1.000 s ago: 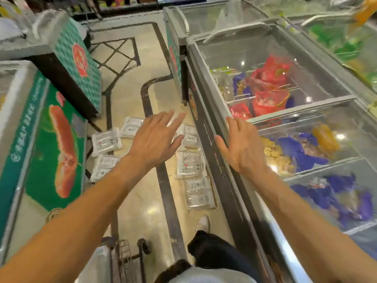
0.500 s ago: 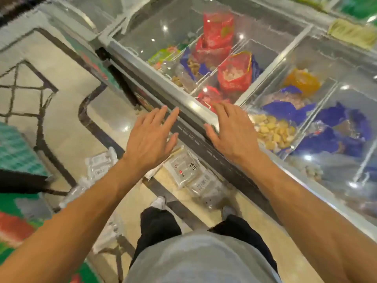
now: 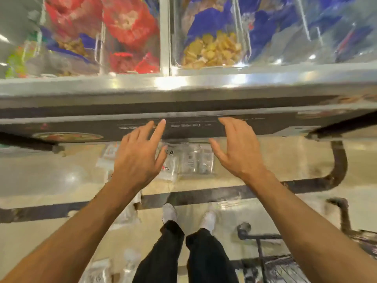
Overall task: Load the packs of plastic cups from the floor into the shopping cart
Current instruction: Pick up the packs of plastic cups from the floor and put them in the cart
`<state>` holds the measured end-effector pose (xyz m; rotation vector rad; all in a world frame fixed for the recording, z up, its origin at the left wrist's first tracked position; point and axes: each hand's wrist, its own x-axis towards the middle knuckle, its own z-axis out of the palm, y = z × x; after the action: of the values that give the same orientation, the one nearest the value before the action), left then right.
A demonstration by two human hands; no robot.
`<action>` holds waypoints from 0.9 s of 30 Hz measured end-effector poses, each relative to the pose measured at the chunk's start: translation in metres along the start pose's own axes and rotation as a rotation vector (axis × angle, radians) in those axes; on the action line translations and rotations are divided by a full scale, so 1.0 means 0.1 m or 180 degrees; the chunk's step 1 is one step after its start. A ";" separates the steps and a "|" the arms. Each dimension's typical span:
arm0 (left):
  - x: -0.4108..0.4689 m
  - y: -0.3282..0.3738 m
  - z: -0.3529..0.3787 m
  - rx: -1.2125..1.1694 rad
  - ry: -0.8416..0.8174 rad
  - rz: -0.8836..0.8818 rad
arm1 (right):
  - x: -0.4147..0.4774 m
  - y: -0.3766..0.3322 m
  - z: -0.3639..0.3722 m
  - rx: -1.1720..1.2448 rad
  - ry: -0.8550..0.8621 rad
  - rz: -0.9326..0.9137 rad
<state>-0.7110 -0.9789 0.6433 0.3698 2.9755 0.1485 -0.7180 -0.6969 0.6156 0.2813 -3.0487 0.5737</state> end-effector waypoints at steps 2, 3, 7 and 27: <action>0.15 0.04 0.50 -0.0046 0.0012 0.0020 | -0.16 0.28 0.40 -0.0065 0.0021 0.0123; 0.23 0.06 0.76 -0.0093 0.0017 0.0006 | -0.24 0.42 0.61 -0.0072 0.0028 0.0211; 0.49 0.06 1.98 -0.0142 0.0094 0.0156 | -0.50 0.90 1.62 -0.0061 0.0153 0.0575; 1.50 -0.48 7.53 -0.0319 -0.0512 -0.0331 | -0.68 2.95 6.72 0.1034 -0.0805 0.2282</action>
<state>-0.7529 -0.9268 -0.1232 0.2043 2.8076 0.2435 -0.7001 -0.6584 -0.1202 -0.8358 -3.2223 1.1336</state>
